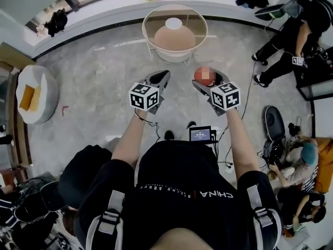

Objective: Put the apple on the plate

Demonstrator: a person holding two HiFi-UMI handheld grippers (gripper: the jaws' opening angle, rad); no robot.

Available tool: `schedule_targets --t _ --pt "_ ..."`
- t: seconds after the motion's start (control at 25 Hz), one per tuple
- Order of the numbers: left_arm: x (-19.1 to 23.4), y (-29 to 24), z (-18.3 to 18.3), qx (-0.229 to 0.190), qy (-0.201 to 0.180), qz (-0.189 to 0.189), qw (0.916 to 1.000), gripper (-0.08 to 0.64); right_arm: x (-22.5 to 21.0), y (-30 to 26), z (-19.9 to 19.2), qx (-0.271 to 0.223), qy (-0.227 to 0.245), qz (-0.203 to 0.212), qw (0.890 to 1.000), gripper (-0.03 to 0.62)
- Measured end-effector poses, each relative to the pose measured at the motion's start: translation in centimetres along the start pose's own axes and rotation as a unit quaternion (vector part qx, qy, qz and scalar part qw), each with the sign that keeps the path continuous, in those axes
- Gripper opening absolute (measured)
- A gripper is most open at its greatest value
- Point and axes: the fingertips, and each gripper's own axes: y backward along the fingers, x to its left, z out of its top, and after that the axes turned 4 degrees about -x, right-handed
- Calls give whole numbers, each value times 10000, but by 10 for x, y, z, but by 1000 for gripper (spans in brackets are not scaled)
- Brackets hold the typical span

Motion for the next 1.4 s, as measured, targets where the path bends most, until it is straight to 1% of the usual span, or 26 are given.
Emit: schedule_targets --t 0.2,0.32,0.48,0.6,0.72,0.84,0.96,1.08,1.24,1.4 --pt "44 -26 11 17 5 2 10000 19 -22 -56 22 -10 58 168 9998 411" --pt "68 -66 20 85 -88 63 9999 19 -55 -90 37 -40 89 338 9994 411" --pt "98 -142 41 167 -227 186 9994 20 -124 -132 66 -99 178 475 9987 410" --pt "114 -202 63 253 -294 227 9990 19 -178 -153 94 -113 258 527 9982 410" --pt "133 -263 91 324 -432 270 9982 20 -234 -174 123 -94 449 633 9969 410" --pt "151 -322 124 253 -370 349 9984 20 -291 -196 153 -133 449 701 9964 410" --pt "158 -366 143 187 -269 334 9989 20 -330 -215 167 -97 425 763 9961 410" --pt "169 -388 149 249 -311 293 9988 20 -345 -234 175 -64 388 814 9959 410" --pt "201 -394 159 376 -392 332 9980 20 -351 -259 191 -64 262 848 9960 410" --pt "234 -392 166 595 -664 370 9953 20 -357 -284 204 -93 216 761 9968 410"
